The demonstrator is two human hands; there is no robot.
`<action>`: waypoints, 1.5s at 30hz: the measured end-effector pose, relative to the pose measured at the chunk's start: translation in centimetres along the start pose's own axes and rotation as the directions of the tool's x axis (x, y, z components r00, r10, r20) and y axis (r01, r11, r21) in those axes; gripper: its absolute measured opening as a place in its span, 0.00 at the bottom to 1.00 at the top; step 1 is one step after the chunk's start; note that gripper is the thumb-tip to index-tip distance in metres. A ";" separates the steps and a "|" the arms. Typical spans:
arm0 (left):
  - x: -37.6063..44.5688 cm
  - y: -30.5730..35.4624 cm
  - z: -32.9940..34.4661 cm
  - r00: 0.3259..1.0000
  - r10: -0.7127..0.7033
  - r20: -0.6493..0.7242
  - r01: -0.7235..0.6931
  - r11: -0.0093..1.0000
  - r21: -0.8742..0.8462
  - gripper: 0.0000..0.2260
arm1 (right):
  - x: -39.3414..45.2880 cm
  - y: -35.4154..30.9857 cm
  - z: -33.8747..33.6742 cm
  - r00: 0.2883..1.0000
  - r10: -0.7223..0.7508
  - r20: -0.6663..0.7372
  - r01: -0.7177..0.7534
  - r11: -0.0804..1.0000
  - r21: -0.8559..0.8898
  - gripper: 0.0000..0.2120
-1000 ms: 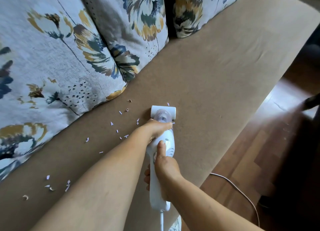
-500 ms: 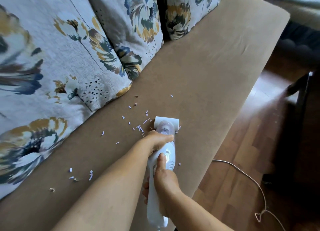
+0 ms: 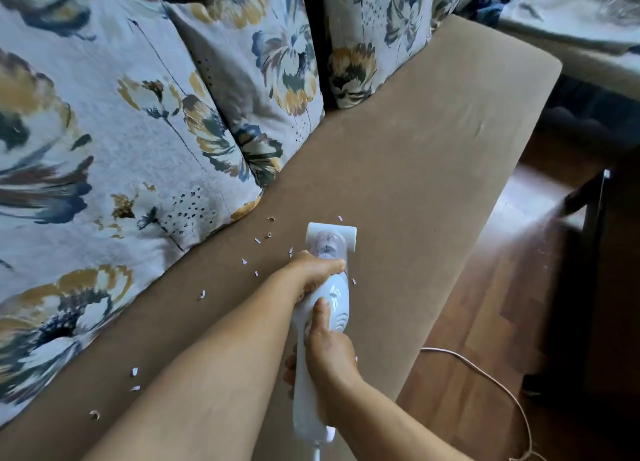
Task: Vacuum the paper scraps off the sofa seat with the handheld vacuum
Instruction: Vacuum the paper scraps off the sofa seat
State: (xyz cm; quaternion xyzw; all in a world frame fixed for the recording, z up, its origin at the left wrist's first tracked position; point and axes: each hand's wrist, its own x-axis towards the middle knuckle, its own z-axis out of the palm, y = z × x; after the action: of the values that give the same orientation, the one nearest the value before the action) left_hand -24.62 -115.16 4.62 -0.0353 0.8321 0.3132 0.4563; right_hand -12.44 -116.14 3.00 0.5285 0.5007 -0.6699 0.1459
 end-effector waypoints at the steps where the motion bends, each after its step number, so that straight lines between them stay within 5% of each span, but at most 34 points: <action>1: 0.6 0.9 -0.2 1.000 -0.003 -0.007 0.003 1.000 -0.008 0.34 | 0.9 -0.8 -0.3 1.000 -0.011 0.013 0.011 1.000 -0.008 0.39; 19: 10.5 9.0 0.6 0.991 -0.134 -0.018 0.133 0.989 -0.069 0.30 | 10.7 -9.5 -4.0 0.993 0.072 0.096 -0.070 0.997 -0.032 0.37; 28: 9.7 6.9 -0.9 0.993 -0.103 -0.057 0.096 0.988 -0.118 0.30 | 9.3 -8.0 -1.3 0.996 0.049 0.078 -0.041 0.994 -0.104 0.44; 33: 9.0 4.7 -4.5 0.981 -0.102 -0.167 0.065 0.975 -0.215 0.29 | 7.7 -8.8 1.1 0.987 0.007 0.158 0.006 0.996 -0.084 0.36; 45: 9.4 -1.3 -8.1 0.959 -0.232 -0.162 0.158 0.914 -0.373 0.16 | 6.8 -8.3 5.4 0.970 0.126 0.210 -0.062 0.957 -0.284 0.36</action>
State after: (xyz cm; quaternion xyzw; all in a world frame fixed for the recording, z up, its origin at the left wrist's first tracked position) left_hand -35.59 -118.56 -0.25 -0.2323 0.7959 0.4063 0.3841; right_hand -24.23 -114.56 1.15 0.4468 0.5431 -0.6419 0.3057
